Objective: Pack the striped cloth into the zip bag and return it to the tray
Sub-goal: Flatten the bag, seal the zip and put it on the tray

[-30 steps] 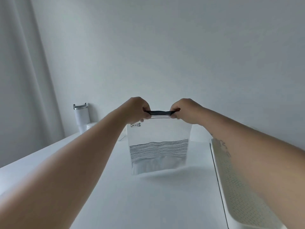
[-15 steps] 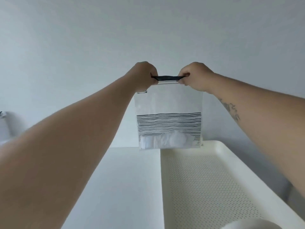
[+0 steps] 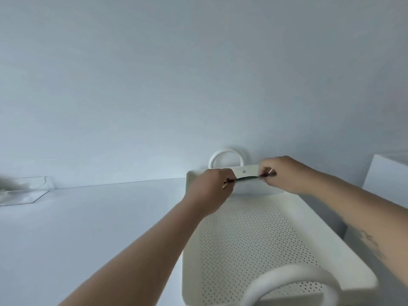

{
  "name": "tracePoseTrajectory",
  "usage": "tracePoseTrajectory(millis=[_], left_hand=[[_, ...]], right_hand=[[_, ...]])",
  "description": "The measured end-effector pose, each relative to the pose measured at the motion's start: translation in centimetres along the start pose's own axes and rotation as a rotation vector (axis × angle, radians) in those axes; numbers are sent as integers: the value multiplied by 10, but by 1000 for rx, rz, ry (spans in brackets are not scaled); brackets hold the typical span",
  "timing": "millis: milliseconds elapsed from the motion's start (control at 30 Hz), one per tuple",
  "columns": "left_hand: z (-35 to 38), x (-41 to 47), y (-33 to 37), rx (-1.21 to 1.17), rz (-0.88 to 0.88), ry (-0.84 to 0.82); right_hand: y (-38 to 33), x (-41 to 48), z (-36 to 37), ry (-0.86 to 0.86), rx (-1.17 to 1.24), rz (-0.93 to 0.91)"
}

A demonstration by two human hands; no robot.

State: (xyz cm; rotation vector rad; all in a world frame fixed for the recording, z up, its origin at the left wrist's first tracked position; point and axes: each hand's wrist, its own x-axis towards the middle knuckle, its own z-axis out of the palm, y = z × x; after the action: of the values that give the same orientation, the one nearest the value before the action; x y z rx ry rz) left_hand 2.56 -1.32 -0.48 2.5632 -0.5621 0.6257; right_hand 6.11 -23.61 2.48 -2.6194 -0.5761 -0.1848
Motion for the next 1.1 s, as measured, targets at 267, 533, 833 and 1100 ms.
tracePoseTrajectory(millis=[267, 533, 833, 1100], left_hand=[[32, -39, -2, -51, -18, -483], [43, -47, -1, 80, -197, -825], [80, -43, -15, 296, -198, -557], [84, -41, -16, 294, -253, -653]], right_hand=[[24, -49, 53, -290, -32, 63], [25, -59, 69, -542, -85, 178], [32, -32, 103, -276, -168, 145], [32, -39, 110, -387, -182, 166]])
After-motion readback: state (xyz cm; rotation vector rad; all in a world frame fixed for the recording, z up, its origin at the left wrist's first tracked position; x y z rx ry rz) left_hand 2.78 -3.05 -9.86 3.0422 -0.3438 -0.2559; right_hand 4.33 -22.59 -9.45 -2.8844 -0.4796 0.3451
